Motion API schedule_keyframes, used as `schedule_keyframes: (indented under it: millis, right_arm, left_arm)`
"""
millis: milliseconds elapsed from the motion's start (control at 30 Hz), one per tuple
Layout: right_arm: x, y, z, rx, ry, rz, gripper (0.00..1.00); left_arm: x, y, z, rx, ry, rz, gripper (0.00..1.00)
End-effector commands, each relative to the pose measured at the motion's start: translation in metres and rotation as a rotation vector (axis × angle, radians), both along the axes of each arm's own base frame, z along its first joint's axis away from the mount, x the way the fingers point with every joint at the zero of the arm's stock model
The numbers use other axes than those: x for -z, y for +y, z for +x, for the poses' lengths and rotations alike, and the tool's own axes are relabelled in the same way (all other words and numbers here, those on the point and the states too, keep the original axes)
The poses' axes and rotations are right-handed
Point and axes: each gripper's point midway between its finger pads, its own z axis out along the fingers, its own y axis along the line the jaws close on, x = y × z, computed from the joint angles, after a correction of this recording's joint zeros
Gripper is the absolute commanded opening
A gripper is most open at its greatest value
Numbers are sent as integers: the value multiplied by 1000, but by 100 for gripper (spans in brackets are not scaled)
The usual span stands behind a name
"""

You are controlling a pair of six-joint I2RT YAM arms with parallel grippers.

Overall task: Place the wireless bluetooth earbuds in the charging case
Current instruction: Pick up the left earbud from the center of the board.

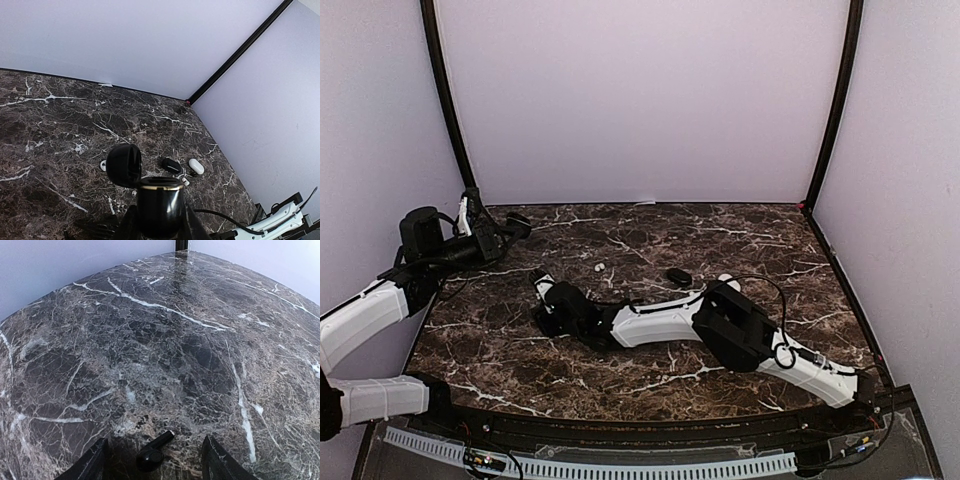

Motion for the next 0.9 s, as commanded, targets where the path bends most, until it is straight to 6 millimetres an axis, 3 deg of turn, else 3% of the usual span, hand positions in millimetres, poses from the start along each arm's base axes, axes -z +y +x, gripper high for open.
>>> schedule_keyframes:
  millis: [0,267,467,733,867]
  right_arm:
    - [34,-14,21,55,17,-59,61]
    - [31,-7,19,30,25,-37,42]
    - [26,-11,18,31,25,-25,21]
    - [-5,-23,5,4,9,22,13]
    - [-4,-48,-11,-2,12,5,13]
  left_arm:
    - [-9,1,-1,2,-51,-2,19]
    - [-9,2,-1,-4,-54,0,19]
    - [-7,2,-1,-2,-50,0,19]
    - [-7,1,-1,2,-48,0,19]
    - [-6,1,-1,5,-47,-2,19]
